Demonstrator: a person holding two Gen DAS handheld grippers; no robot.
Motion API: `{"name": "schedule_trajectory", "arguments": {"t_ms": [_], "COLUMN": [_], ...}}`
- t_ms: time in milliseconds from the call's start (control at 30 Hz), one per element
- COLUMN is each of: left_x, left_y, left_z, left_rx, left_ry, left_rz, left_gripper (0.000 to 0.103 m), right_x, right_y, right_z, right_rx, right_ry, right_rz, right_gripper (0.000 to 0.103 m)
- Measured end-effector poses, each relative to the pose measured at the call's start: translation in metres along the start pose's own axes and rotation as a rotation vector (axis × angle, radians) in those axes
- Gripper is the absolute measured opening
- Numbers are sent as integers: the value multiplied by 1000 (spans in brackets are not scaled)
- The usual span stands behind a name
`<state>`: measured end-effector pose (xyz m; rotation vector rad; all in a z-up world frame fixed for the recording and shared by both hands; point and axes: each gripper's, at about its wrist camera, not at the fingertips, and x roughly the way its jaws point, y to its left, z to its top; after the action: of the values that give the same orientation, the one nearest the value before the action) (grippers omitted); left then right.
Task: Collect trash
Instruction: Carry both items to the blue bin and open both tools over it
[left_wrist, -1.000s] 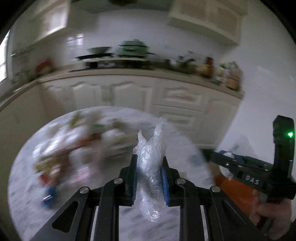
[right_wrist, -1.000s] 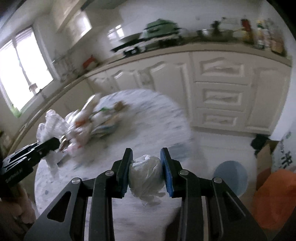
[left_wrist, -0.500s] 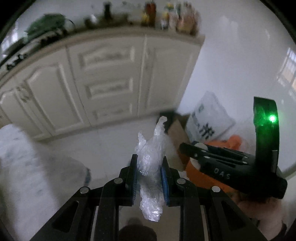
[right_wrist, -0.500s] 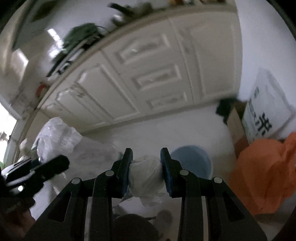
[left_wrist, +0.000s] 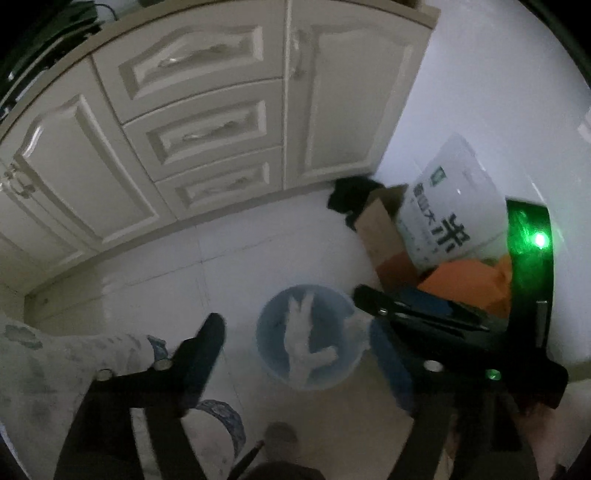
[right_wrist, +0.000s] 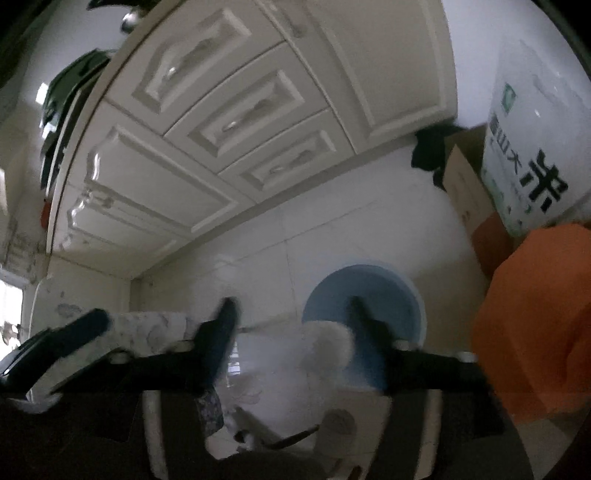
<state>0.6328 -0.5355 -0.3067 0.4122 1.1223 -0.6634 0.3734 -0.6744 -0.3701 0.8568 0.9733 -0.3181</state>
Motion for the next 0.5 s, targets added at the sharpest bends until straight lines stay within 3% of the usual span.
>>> {"name": "schedule_trajectory", "arguments": {"t_ms": [167,300,500], "left_x": [-25,-82,-174], "left_y": [8,1,9], "left_z": [-9,-38,-90], "left_rx": [-21,-23,-53], "left_ry": [-49,-114,-259], "left_rz": [52,75,89], "left_gripper": [97,102,102], "right_x": [-17,-44,-90], "right_y": [-8,-3,29], "right_z": [-4,-12,-32], "right_rx": [58,74,25], "right_ry": [-52,-93,-147], "right_rz": [-1,-7,-18], "right_gripper": [103,103,103]}}
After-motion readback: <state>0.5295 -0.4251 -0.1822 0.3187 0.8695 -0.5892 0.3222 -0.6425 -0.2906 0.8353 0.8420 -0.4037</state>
